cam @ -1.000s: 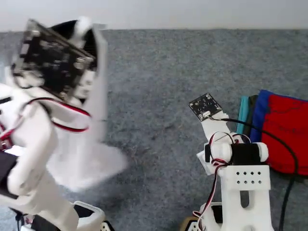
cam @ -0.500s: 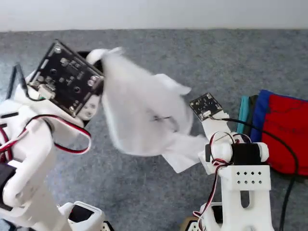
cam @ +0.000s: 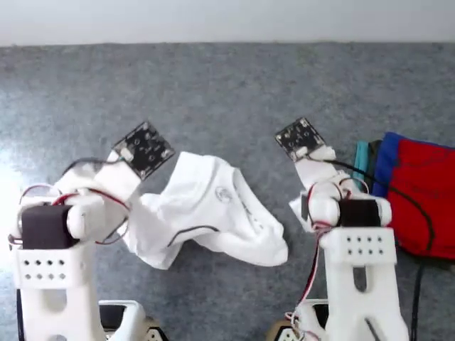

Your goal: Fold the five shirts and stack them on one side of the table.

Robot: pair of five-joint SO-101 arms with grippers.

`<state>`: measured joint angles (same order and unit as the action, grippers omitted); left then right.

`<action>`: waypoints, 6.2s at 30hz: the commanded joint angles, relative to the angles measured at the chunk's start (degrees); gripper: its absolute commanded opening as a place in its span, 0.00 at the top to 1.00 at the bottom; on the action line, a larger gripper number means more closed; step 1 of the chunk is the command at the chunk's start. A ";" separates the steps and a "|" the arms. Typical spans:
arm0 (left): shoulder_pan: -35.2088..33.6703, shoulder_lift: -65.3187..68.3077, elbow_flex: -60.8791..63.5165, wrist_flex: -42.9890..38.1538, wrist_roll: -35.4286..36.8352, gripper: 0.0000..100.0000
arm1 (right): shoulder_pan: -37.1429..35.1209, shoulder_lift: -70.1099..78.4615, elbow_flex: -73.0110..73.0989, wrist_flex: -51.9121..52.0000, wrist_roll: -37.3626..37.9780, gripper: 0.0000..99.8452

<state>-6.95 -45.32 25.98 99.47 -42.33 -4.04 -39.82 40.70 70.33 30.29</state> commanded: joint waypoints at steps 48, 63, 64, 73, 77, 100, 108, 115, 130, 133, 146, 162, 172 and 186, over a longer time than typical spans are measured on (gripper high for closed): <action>-21.89 -1.49 25.19 -14.07 7.38 0.99 | -28.79 108.44 -123.69 32.31 -7.82 0.99; -21.89 -1.49 25.19 -14.07 7.38 0.99 | -31.52 101.32 -118.77 32.48 -7.82 0.96; -21.89 -1.49 25.19 -14.07 7.38 0.99 | -31.96 101.32 -117.89 32.48 -7.91 0.93; -21.89 -1.49 25.19 -14.07 7.38 0.99 | -32.22 99.82 -117.45 32.48 -11.16 0.87; -21.89 -1.49 25.19 -14.07 7.38 0.99 | -32.22 97.36 -117.01 32.48 -11.16 0.87; -21.89 -1.49 25.19 -13.80 7.38 0.99 | -29.85 88.84 -106.99 32.66 -15.12 0.88; -21.89 -1.32 25.19 -14.07 7.38 0.99 | -30.11 85.85 -98.20 31.78 -15.30 0.87; -21.89 -1.14 25.27 -14.07 7.38 0.99 | -30.99 90.68 -104.35 28.44 -14.95 0.87; -21.89 -1.14 25.27 -14.07 7.38 0.99 | -29.67 97.19 -114.99 30.90 -14.86 0.87; -21.89 -1.14 25.27 -14.07 7.38 0.99 | -28.26 97.45 -115.96 30.73 -14.77 0.87; -21.89 -1.41 27.74 -15.47 7.38 0.99 | -28.97 97.45 -107.78 27.65 -14.77 0.87; -21.89 -1.49 28.26 -15.21 7.38 0.99 | -32.22 97.54 -106.64 28.35 -14.77 0.87; -21.89 -1.49 28.35 -15.03 7.38 0.99 | -28.79 98.51 -106.99 28.00 -14.77 0.87; -21.89 -1.49 28.44 -15.21 7.38 0.99 | -26.59 101.23 -109.80 28.53 -14.77 0.87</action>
<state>-28.84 -45.85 54.81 84.70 -35.12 -32.44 62.07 -66.29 98.73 15.69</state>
